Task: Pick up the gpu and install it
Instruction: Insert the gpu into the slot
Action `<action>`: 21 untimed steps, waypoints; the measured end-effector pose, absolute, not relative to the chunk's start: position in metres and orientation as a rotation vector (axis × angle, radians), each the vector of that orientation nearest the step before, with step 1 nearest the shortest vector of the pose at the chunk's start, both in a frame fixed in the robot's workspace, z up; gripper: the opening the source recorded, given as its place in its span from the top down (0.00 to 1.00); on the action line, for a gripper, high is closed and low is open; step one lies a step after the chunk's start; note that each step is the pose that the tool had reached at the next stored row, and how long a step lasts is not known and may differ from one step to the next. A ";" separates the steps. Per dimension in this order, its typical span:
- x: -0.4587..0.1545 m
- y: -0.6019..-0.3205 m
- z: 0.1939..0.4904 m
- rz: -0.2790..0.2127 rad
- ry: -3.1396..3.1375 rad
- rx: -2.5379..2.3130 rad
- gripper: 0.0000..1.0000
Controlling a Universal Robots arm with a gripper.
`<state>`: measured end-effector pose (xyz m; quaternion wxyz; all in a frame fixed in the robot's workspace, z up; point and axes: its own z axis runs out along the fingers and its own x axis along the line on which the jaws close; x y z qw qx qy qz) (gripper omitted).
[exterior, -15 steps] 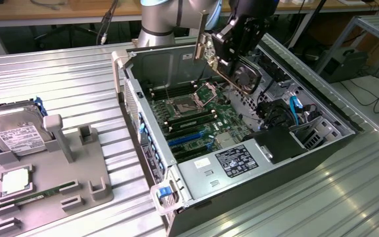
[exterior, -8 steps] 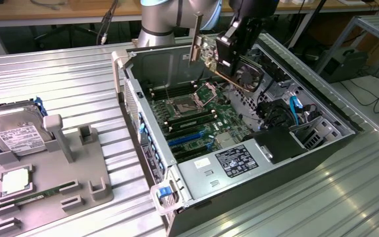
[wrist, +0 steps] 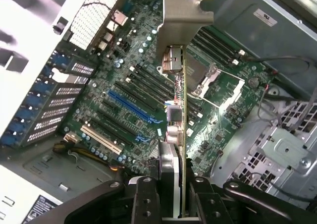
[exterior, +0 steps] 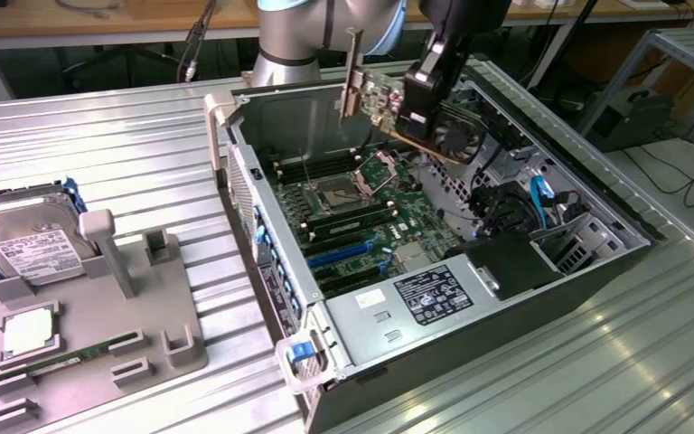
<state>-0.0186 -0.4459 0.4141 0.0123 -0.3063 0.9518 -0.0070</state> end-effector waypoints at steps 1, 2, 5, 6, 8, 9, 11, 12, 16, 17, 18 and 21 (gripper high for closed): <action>-0.019 -0.446 0.414 -0.022 2.958 -0.981 0.71; -0.019 -0.446 0.414 -0.021 2.949 -1.009 0.71; -0.019 -0.446 0.414 -0.020 2.923 -1.081 0.71; -0.019 -0.446 0.414 -0.020 2.914 -1.103 0.71; -0.019 -0.446 0.414 -0.019 2.897 -1.148 0.71; -0.019 -0.446 0.414 -0.019 2.888 -1.170 0.71; -0.019 -0.446 0.414 -0.018 2.870 -1.214 0.71; -0.019 -0.446 0.414 -0.018 2.860 -1.237 0.71; -0.019 -0.446 0.414 -0.017 2.817 -1.331 0.71; -0.019 -0.446 0.414 -0.016 2.807 -1.351 0.71; -0.019 -0.446 0.414 -0.016 2.798 -1.369 0.71; -0.019 -0.446 0.414 -0.015 2.770 -1.425 0.71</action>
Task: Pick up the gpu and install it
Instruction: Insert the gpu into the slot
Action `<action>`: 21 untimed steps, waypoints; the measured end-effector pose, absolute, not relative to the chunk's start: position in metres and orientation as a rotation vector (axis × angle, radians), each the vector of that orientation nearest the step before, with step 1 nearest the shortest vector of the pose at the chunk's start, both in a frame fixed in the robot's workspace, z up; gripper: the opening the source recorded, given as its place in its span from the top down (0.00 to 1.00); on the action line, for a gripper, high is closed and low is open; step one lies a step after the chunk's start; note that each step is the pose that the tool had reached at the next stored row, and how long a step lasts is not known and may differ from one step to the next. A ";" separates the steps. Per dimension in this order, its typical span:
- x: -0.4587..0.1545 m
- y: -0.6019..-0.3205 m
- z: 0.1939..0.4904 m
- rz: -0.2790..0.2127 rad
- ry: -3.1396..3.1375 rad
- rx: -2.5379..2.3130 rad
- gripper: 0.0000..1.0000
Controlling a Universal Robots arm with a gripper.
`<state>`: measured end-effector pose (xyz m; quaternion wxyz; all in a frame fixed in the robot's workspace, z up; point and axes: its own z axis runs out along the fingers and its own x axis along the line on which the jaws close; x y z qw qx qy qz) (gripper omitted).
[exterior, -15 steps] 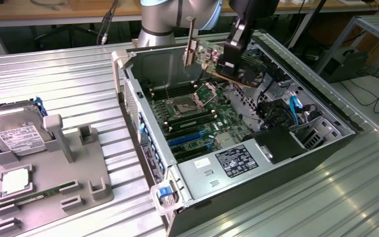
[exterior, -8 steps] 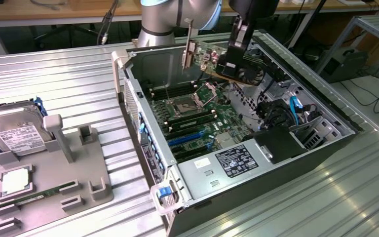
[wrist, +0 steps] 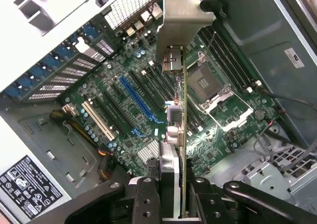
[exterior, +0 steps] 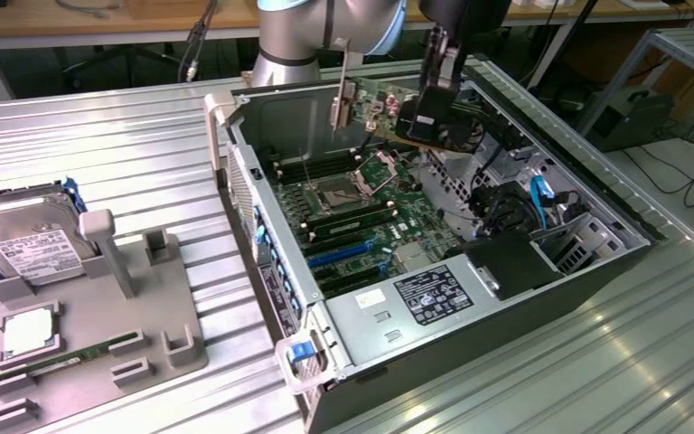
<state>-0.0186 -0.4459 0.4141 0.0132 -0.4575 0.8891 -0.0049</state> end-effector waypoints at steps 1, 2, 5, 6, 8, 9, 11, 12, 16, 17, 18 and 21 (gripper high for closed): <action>-0.019 -0.446 0.414 -0.015 2.760 -1.444 0.71; -0.019 -0.446 0.414 -0.015 2.749 -1.465 0.71; -0.019 -0.446 0.414 -0.013 2.686 -1.576 0.71; -0.019 -0.446 0.414 -0.013 2.673 -1.599 0.71; -0.019 -0.446 0.414 -0.012 2.648 -1.640 0.71; -0.019 -0.446 0.414 -0.012 2.632 -1.664 0.71; -0.019 -0.446 0.414 -0.011 2.603 -1.710 0.71; -0.019 -0.446 0.414 -0.011 2.587 -1.734 0.71; -0.019 -0.446 0.414 -0.009 2.522 -1.827 0.71; -0.019 -0.446 0.414 -0.009 2.505 -1.849 0.71; -0.019 -0.446 0.414 -0.008 2.481 -1.882 0.71; -0.019 -0.446 0.414 -0.007 2.423 -1.956 0.71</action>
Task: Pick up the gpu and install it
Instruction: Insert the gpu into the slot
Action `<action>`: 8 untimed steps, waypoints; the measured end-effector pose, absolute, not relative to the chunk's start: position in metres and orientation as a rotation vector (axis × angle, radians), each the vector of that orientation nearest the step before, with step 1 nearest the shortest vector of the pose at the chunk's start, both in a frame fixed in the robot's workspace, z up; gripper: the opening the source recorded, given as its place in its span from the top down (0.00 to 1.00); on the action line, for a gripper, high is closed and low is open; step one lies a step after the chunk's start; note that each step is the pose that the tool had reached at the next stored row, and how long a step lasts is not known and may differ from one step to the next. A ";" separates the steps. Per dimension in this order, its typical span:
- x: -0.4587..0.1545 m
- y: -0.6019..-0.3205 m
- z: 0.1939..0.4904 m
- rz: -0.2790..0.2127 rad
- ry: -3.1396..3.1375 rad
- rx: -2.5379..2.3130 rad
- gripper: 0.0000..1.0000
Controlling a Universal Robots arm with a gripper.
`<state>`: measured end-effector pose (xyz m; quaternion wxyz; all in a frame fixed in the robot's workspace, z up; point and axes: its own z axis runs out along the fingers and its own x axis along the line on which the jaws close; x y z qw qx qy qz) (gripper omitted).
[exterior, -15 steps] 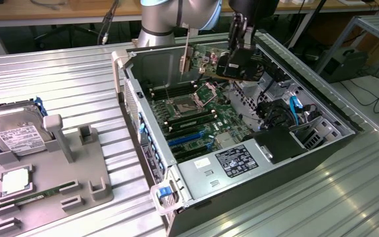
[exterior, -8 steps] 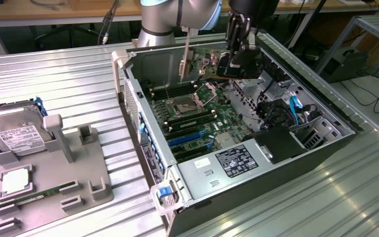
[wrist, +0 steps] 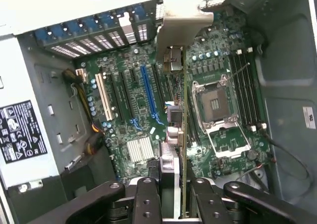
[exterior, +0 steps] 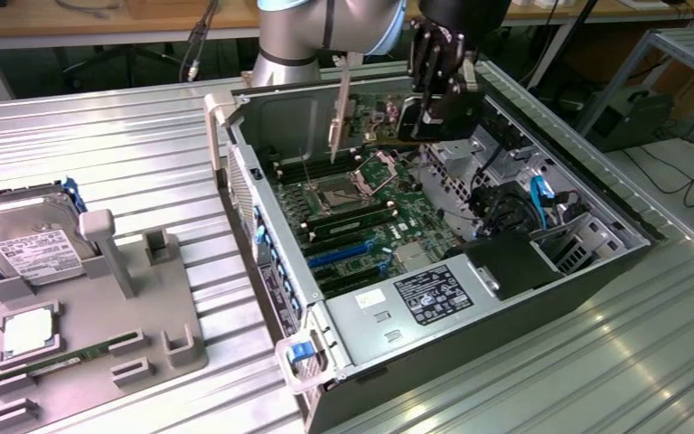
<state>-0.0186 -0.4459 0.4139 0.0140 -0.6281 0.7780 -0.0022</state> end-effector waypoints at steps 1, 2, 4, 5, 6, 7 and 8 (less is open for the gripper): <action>-0.019 -0.446 0.414 -0.006 2.404 -1.979 0.71; -0.019 -0.446 0.414 -0.006 2.385 -2.001 0.71; -0.019 -0.446 0.414 -0.005 2.349 -2.044 0.71; -0.019 -0.446 0.414 -0.005 2.330 -2.065 0.71; -0.019 -0.446 0.414 -0.004 2.312 -2.085 0.71; -0.019 -0.446 0.414 -0.004 2.293 -2.107 0.71; -0.019 -0.446 0.414 -0.004 2.273 -2.127 0.71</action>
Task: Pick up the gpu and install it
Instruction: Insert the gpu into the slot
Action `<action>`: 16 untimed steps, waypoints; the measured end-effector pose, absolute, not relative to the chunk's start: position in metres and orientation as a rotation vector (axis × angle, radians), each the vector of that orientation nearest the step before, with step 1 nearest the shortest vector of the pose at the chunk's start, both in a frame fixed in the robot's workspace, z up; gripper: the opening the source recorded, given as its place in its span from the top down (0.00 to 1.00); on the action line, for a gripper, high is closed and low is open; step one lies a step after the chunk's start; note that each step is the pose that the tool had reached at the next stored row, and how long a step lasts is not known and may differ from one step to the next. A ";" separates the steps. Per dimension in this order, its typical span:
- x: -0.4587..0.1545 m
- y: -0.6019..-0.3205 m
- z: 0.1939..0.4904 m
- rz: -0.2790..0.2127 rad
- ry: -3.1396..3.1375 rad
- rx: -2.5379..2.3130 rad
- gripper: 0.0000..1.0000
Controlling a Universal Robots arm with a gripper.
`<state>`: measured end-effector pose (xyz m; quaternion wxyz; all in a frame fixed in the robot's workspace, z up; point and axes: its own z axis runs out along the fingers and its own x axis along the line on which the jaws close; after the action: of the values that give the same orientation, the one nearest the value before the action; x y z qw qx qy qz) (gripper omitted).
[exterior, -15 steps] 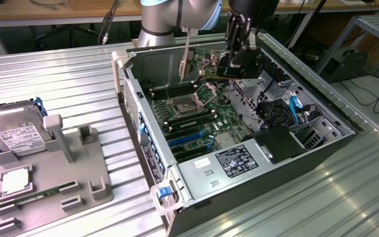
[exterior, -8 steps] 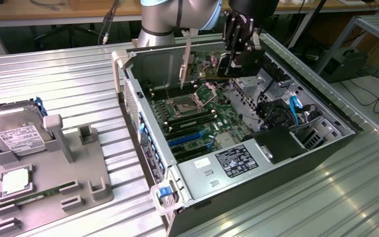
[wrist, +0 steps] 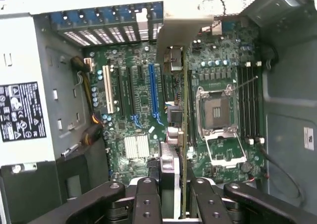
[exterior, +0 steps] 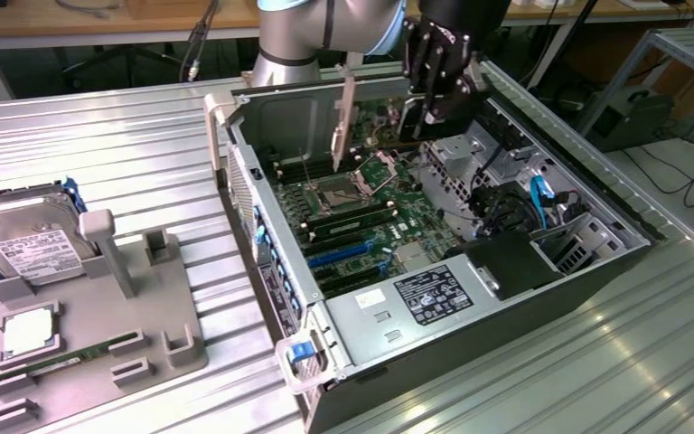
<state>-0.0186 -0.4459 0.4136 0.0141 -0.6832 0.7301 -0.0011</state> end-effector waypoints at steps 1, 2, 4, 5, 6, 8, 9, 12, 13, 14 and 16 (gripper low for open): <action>-0.019 -0.446 0.414 -0.003 2.257 -2.145 0.71; -0.019 -0.446 0.414 -0.003 2.246 -2.156 0.71; -0.019 -0.446 0.414 -0.003 2.236 -2.166 0.71; -0.019 -0.446 0.414 -0.003 2.236 -2.166 0.71; -0.019 -0.446 0.414 -0.003 2.236 -2.166 0.71; -0.019 -0.446 0.414 -0.003 2.236 -2.166 0.71; -0.019 -0.446 0.413 -0.003 2.236 -2.166 0.71; -0.019 -0.446 0.408 -0.001 2.238 -2.167 0.71; -0.019 -0.446 0.406 0.000 2.238 -2.167 0.71; -0.019 -0.446 0.404 0.000 2.237 -2.168 0.71; -0.019 -0.446 0.402 0.002 2.234 -2.173 0.71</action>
<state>-0.0190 -0.4459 0.4020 0.0128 -0.6972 0.7168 0.0005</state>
